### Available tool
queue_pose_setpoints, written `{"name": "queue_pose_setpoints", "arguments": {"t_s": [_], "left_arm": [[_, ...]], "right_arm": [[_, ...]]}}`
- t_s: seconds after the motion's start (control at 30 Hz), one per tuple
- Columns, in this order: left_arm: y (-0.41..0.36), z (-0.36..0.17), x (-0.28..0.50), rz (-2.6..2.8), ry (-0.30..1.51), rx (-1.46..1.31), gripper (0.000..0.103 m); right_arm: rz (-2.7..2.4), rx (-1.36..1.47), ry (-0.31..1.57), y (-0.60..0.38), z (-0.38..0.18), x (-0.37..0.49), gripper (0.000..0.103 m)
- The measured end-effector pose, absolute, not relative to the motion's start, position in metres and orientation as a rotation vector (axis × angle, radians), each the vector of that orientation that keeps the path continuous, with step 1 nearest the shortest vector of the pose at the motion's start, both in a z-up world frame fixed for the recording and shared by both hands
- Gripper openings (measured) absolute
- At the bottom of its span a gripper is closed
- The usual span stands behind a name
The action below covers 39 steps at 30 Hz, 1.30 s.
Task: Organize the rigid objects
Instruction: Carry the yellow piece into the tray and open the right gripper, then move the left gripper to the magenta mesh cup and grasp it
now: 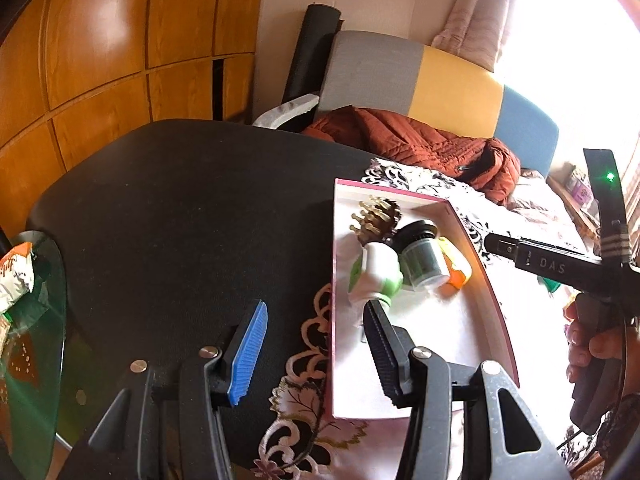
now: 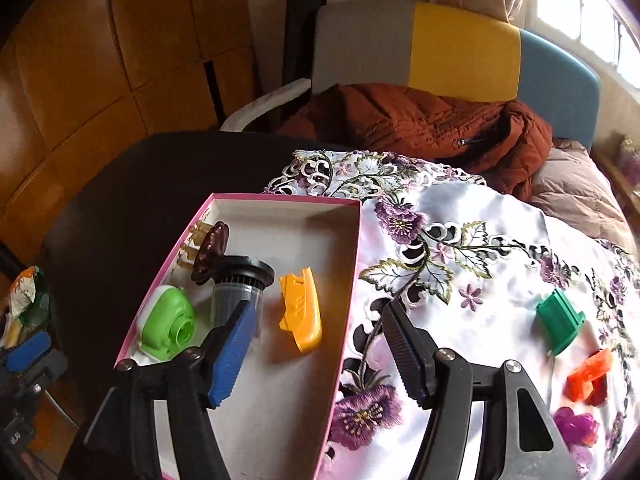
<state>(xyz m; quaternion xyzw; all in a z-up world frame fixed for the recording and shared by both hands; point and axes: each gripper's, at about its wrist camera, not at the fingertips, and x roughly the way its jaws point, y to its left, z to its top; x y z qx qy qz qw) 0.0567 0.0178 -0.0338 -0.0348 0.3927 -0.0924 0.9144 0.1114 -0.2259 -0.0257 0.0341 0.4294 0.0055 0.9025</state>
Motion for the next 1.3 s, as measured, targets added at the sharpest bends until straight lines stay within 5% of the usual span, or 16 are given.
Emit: {"name": "queue_pose_setpoints", "arguments": {"t_s": [0.3,0.8,1.3], "left_arm": [[-0.006,-0.028,0.043,-0.23,0.799,-0.02,0.051],[-0.075,-0.021,0.026,-0.37,0.781,0.105,0.051],[-0.16,-0.04,0.012,-0.523,0.813,0.241,0.051]], "right_arm": [[-0.023,-0.005,0.833,-0.253,-0.01,0.071,0.078],[-0.345,0.038,0.779,-0.399,0.012,0.004,0.083],[-0.814,0.611,0.679,-0.554,-0.024,-0.083,0.087]]}}
